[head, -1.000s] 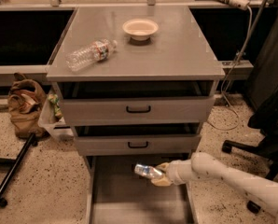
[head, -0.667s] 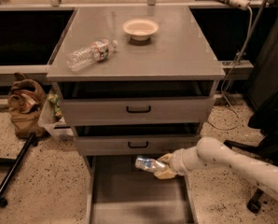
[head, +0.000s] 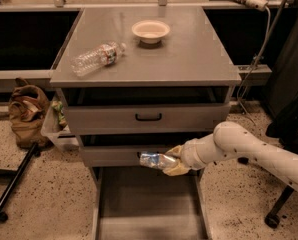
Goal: Pick redbull can from bottom drawer and place on counter
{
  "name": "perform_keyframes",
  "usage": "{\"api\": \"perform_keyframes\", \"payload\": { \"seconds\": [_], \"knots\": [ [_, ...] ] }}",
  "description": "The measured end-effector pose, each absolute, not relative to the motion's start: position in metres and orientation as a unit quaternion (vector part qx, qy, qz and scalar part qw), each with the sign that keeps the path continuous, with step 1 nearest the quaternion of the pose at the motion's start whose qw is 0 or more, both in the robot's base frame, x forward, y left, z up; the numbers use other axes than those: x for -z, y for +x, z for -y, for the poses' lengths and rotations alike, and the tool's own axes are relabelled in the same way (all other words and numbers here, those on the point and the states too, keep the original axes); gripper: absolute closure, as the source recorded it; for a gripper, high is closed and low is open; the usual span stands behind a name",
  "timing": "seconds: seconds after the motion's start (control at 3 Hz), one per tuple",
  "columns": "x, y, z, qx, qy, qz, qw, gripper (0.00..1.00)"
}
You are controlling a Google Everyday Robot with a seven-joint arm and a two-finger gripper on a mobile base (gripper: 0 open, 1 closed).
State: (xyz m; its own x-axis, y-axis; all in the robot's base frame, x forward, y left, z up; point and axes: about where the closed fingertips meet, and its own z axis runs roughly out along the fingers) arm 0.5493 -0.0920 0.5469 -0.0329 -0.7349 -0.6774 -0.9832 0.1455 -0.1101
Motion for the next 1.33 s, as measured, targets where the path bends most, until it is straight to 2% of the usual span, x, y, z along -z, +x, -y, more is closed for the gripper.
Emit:
{"api": "perform_keyframes", "payload": {
  "seconds": [0.67,1.33],
  "knots": [
    [-0.567,0.55,0.107,-0.19,-0.617,-0.7,0.306,1.0],
    [-0.697,0.546,0.154,-0.166,-0.586,-0.706,0.362,1.0]
  ]
}}
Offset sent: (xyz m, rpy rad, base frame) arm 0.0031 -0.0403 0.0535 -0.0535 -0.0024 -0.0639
